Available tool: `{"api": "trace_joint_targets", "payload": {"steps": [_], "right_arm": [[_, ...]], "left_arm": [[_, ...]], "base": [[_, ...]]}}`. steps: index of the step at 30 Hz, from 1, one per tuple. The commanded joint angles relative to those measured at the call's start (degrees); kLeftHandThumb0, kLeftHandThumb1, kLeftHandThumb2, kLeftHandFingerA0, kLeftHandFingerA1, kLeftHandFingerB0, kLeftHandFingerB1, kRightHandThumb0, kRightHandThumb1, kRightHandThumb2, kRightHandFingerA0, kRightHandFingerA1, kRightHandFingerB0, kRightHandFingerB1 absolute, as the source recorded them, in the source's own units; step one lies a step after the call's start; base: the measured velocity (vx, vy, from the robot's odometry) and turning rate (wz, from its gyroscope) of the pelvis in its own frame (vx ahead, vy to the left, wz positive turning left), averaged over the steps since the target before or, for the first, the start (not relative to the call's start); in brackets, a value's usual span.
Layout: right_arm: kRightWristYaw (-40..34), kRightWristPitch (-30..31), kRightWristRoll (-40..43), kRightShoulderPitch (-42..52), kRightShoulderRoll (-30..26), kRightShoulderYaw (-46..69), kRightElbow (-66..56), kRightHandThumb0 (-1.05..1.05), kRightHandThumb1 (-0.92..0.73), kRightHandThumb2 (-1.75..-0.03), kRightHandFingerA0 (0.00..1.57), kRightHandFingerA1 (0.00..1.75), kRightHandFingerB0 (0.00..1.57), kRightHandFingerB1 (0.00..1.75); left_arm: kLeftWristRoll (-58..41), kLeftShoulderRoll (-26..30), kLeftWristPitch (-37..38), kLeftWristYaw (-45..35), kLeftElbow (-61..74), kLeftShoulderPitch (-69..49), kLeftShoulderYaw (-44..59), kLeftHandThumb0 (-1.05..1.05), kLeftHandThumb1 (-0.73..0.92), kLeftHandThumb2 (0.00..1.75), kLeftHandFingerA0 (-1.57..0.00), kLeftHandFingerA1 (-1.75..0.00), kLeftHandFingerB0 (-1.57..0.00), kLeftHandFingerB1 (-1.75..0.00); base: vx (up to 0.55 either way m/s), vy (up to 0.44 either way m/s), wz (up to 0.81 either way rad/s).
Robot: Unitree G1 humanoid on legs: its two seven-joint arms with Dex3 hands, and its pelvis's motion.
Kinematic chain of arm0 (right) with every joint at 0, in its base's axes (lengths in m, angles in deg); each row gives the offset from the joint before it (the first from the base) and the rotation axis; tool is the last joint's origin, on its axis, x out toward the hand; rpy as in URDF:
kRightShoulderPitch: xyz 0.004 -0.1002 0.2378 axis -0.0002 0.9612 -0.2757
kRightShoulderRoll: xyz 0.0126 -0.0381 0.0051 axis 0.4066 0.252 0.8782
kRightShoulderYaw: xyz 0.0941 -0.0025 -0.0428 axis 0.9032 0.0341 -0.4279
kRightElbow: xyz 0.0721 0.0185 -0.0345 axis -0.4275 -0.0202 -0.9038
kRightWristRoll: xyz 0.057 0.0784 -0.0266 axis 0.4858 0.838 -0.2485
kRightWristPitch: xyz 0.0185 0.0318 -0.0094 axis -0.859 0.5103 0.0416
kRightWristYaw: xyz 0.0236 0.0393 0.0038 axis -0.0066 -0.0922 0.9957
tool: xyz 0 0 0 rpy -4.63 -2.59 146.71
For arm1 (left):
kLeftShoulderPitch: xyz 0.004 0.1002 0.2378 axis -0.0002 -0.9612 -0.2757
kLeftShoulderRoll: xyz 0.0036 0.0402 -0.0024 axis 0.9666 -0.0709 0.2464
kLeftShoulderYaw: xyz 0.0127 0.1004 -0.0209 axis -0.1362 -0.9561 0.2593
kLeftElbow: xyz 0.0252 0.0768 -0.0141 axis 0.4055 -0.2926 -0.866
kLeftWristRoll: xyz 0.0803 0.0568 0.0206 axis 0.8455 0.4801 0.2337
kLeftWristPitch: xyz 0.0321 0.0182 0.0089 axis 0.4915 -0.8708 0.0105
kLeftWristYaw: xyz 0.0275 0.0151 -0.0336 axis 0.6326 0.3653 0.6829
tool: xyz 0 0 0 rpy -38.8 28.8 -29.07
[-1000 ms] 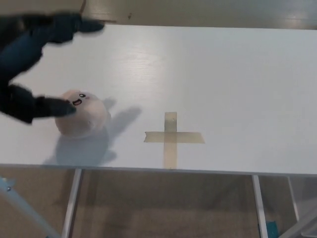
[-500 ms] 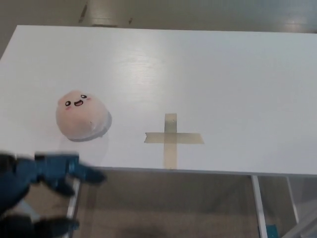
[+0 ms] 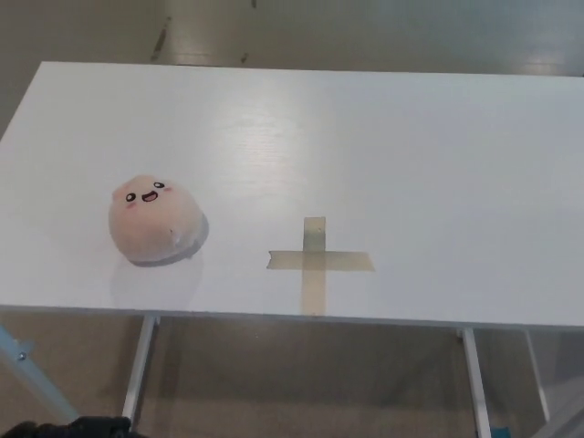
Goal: Use the left hand to take the pink dumpling toy on a person's hand and put it on the desk.
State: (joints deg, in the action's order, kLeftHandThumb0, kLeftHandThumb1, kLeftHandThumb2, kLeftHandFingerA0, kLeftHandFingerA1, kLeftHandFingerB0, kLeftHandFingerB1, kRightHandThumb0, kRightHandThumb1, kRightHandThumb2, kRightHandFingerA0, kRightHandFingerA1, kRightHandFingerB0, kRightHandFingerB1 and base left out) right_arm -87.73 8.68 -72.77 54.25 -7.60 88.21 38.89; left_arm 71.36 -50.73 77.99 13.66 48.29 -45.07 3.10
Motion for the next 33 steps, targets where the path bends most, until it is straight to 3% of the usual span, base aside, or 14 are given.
{"api": "trace_joint_targets", "payload": {"steps": [1, 2, 3, 4, 5, 7, 8, 9, 10, 17, 18, 31, 32, 33], "right_arm": [[-0.6, 0.9, -0.62, 3.66, 0.17, -0.77, 1.16, -0.24, -0.68, -0.61, 0.61, 0.45, 0.51, 0.42], [-0.69, 1.03, -0.8, 3.72, 0.37, -0.92, 1.23, -0.24, -0.68, -0.61, 0.61, 0.45, 0.51, 0.42], [-0.78, 1.0, -0.93, 3.81, 0.63, -1.03, 1.26, -0.24, -0.68, -0.61, 0.61, 0.46, 0.51, 0.42], [-0.79, 0.98, -0.95, 3.83, 0.69, -1.04, 1.25, -0.24, -0.68, -0.61, 0.61, 0.46, 0.51, 0.42], [-0.87, 0.9, -0.86, 3.86, 0.87, -0.95, 1.23, -0.24, -0.68, -0.61, 0.61, 0.46, 0.51, 0.42], [-0.98, 0.82, -0.74, 3.9, 1.06, -0.82, 1.21, -0.24, -0.68, -0.61, 0.61, 0.46, 0.51, 0.42], [-0.98, 0.66, -0.49, 3.91, 1.01, -0.55, 1.13, -0.24, -0.69, -0.61, 0.63, 0.46, 0.51, 0.42], [-0.96, 0.56, -0.32, 3.91, 0.95, -0.37, 1.09, -0.24, -0.69, -0.61, 0.63, 0.46, 0.51, 0.42], [-0.87, 0.53, -0.07, 3.78, 0.87, -0.12, 1.06, -0.24, -0.69, -0.61, 0.64, 0.47, 0.51, 0.42], [-1.15, 0.68, -0.43, 3.67, 1.33, -0.48, 1.15, -0.24, -0.69, -0.61, 0.63, 0.46, 0.5, 0.42], [-1.02, 0.63, -0.11, 3.89, 1.31, -0.17, 1.12, -0.24, -0.69, -0.61, 0.63, 0.47, 0.5, 0.42], [-0.44, 0.38, 0.55, 3.98, 1.25, 0.5, 0.94, -0.24, -0.69, -0.61, 0.63, 0.47, 0.51, 0.42], [-0.52, 0.5, 0.49, 3.86, 1.25, 0.46, 0.97, -0.23, -0.69, -0.61, 0.64, 0.47, 0.51, 0.42], [-0.52, 0.5, 0.49, 3.86, 1.25, 0.46, 0.97, -0.23, -0.69, -0.61, 0.64, 0.47, 0.51, 0.42]], "left_arm": [[19.06, -2.64, -8.25, 26.82, -46.99, 17.94, -10.08, -0.38, 0.55, 0.62, -0.87, -0.67, -0.69, -0.46], [16.71, -3.45, -9.92, 28.53, -52.17, 20.49, -8.9, -0.37, 0.5, 0.87, -0.84, -0.79, -0.67, -0.63], [15.93, -3.27, -10.02, 30.87, -56.57, 22.07, -8.37, -0.34, 0.61, 0.58, -0.86, -0.76, -0.75, -0.46], [15.81, -3.16, -9.87, 31.52, -57.79, 22.51, -8.38, -0.34, 0.61, 0.58, -0.86, -0.76, -0.75, -0.46], [16.94, -2.04, -10.15, 33.5, -61.36, 23.72, -9.4, -0.47, 0.64, 0.6, -0.71, -0.45, -0.57, -0.39], [18.41, -0.71, -10.56, 35.62, -65.2, 25.02, -10.69, -0.47, 0.64, 0.6, -0.71, -0.45, -0.57, -0.39], [18.74, 0.18, -11.06, 35.52, -68.06, 26.1, -11.55, -0.54, 0.75, 0.63, -0.48, -0.37, -0.39, -0.33], [18.75, 0.64, -11.4, 35.1, -69.57, 26.69, -12.01, -0.54, 0.75, 0.63, -0.48, -0.37, -0.39, -0.33], [15.52, 0.3, -11.25, 32.41, -71.72, 27.35, -10.19, -0.61, 0.67, 0.98, -0.38, -0.52, -0.28, -0.46], [9.7, 0.51, -9.99, 27.11, -77.17, 28.86, -7.37, -0.46, 0.62, 1.01, -0.45, -0.58, -0.27, -0.48], [9.21, 0.66, -9.68, 27.02, -78.53, 29.17, -7.21, -0.5, 0.78, 0.64, -0.55, -0.38, -0.44, -0.35], [6.75, 1.77, -6.71, 26.95, -85.65, 32.16, -7.32, -0.49, 0.77, 0.64, -0.59, -0.4, -0.45, -0.35], [6.62, 1.82, -6.66, 27.09, -86.14, 32.53, -7.41, -0.53, 0.65, 0.93, -0.51, -0.54, -0.38, -0.49], [6.62, 1.82, -6.66, 27.09, -86.14, 32.53, -7.41, -0.53, 0.65, 0.93, -0.51, -0.54, -0.38, -0.49]], "base": [[0.0, 0.0, 0.0], [0.0, 0.0, 0.0], [0.0, 0.0, 0.0], [0.0, 0.0, 0.0], [0.0, 0.0, 0.0], [0.0, 0.0, 0.0], [0.0, 0.0, 0.0], [0.0, 0.0, 0.0], [0.0, 0.0, 0.0], [0.0, 0.0, 0.0], [0.0, 0.0, 0.0], [0.0, 0.0, 0.0], [0.0, 0.0, 0.0], [0.0, 0.0, 0.0]]}}
